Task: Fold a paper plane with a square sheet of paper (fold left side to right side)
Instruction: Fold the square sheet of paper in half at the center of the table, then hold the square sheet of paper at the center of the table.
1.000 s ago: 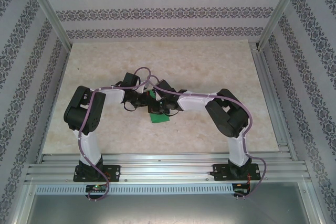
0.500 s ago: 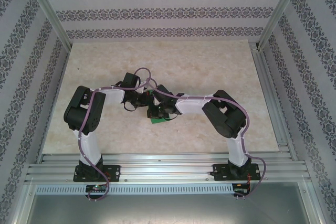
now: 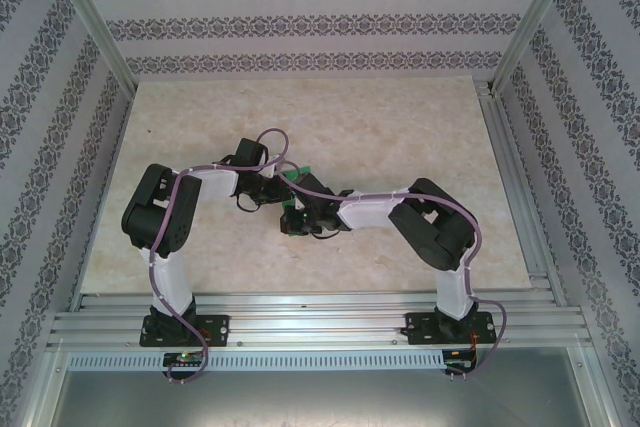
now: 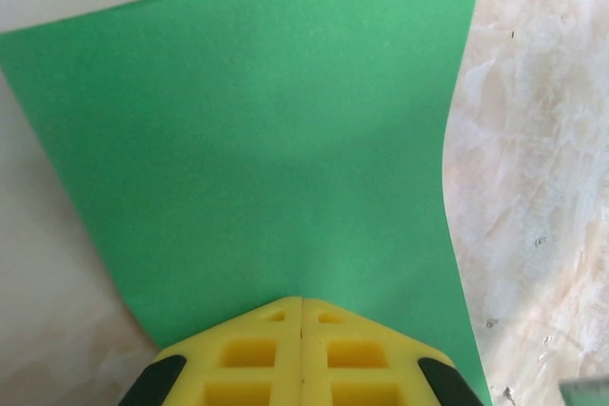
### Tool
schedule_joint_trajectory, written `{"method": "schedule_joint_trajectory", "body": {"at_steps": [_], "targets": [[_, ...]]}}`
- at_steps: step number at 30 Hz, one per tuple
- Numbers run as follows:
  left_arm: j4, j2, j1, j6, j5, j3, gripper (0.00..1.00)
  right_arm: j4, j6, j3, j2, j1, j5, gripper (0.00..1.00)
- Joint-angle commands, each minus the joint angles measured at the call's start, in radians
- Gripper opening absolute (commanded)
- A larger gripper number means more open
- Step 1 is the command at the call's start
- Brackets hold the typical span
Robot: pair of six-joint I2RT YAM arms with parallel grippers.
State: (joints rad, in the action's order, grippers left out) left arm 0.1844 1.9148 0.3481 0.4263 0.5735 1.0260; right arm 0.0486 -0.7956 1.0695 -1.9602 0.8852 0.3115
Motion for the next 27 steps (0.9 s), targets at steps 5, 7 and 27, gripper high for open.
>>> {"method": "schedule_joint_trajectory", "body": {"at_steps": [5, 7, 27], "targets": [[0.124, 0.041, 0.014, -0.029, -0.12, -0.032, 0.03, 0.097, -0.05, -0.126, 0.054, 0.059, 0.014, 0.03], [0.127, 0.038, 0.013, -0.031, -0.122, -0.031, 0.03, 0.103, -0.038, -0.131, 0.09, 0.06, -0.001, 0.04], [0.158, -0.006, 0.015, -0.04, -0.113, -0.017, 0.03, 0.322, 0.629, 0.004, 0.301, -0.064, -0.401, 0.42]]}}
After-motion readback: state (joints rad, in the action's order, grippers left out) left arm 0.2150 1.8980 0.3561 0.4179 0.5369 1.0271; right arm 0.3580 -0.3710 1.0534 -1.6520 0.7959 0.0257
